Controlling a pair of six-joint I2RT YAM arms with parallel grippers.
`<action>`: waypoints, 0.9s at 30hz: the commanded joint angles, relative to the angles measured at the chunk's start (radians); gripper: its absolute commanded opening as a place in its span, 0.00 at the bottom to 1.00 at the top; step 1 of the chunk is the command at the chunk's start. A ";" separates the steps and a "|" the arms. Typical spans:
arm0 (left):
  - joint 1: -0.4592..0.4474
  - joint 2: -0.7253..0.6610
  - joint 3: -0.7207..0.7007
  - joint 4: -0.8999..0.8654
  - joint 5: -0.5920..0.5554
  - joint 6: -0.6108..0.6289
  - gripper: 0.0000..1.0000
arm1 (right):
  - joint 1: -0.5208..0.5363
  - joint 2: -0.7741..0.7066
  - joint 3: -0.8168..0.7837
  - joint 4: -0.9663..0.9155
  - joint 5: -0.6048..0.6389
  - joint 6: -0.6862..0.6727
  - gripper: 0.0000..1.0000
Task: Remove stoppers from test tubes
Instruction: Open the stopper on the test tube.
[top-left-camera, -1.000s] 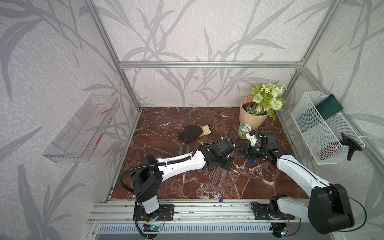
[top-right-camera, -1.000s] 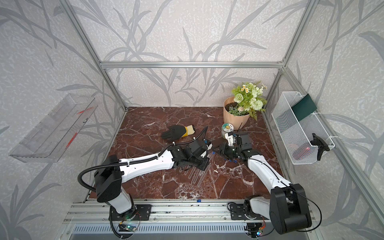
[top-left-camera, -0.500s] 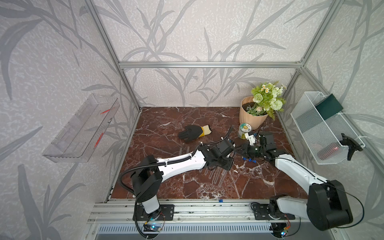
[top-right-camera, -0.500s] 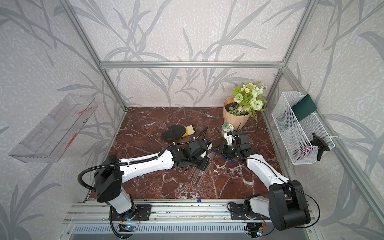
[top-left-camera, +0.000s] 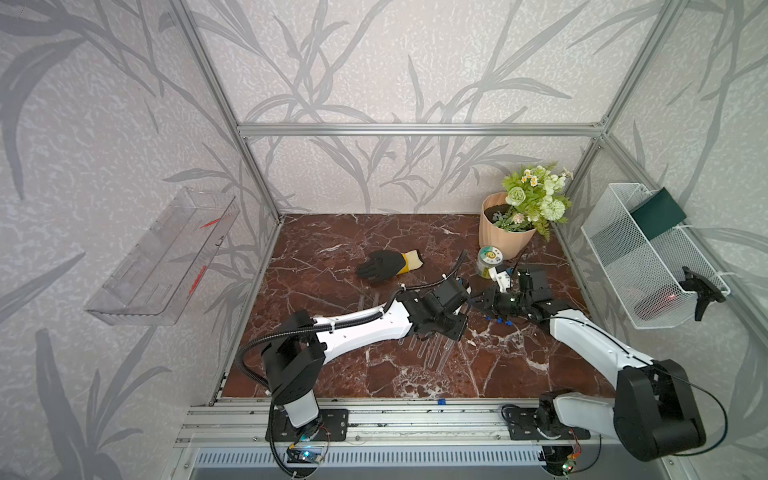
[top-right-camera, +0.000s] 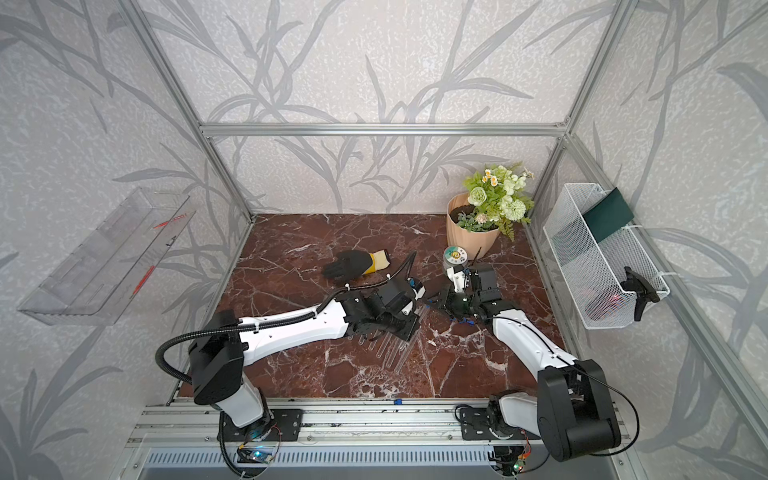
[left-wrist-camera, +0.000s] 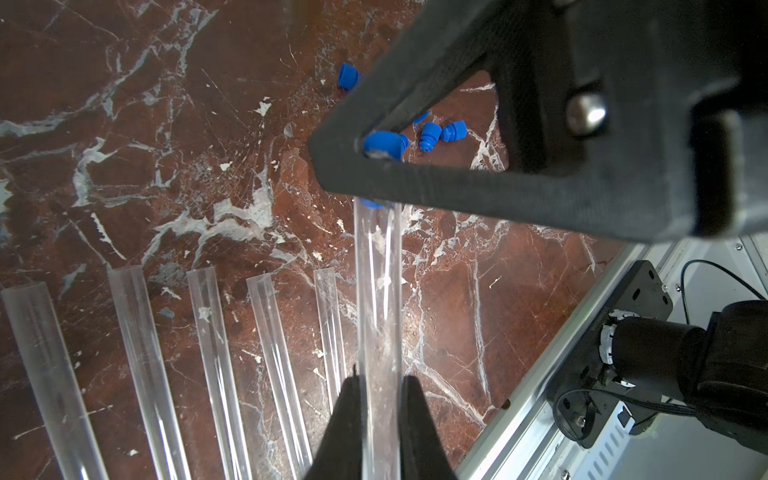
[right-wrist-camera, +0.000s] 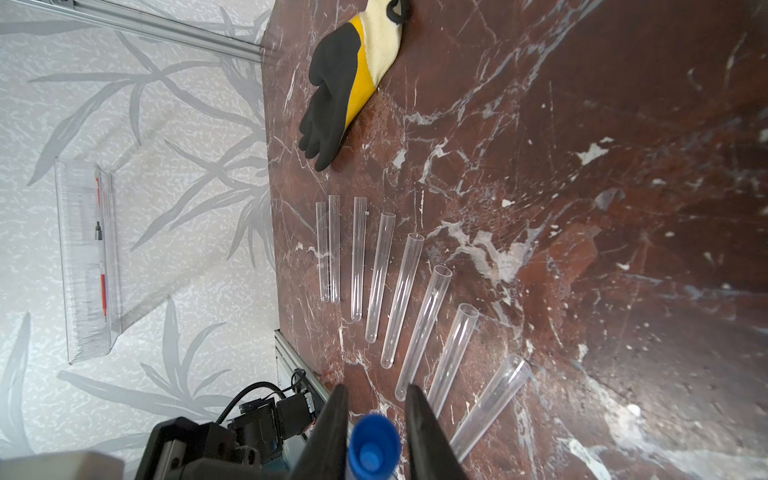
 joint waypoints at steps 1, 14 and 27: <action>0.004 0.000 0.020 0.014 -0.013 -0.003 0.05 | 0.004 -0.009 -0.012 0.005 -0.008 -0.007 0.22; 0.003 0.001 0.010 0.011 -0.015 -0.002 0.05 | 0.004 -0.018 -0.001 0.008 0.002 0.009 0.07; 0.003 -0.013 -0.016 -0.024 -0.019 0.011 0.05 | 0.001 0.023 0.068 0.036 0.006 0.026 0.03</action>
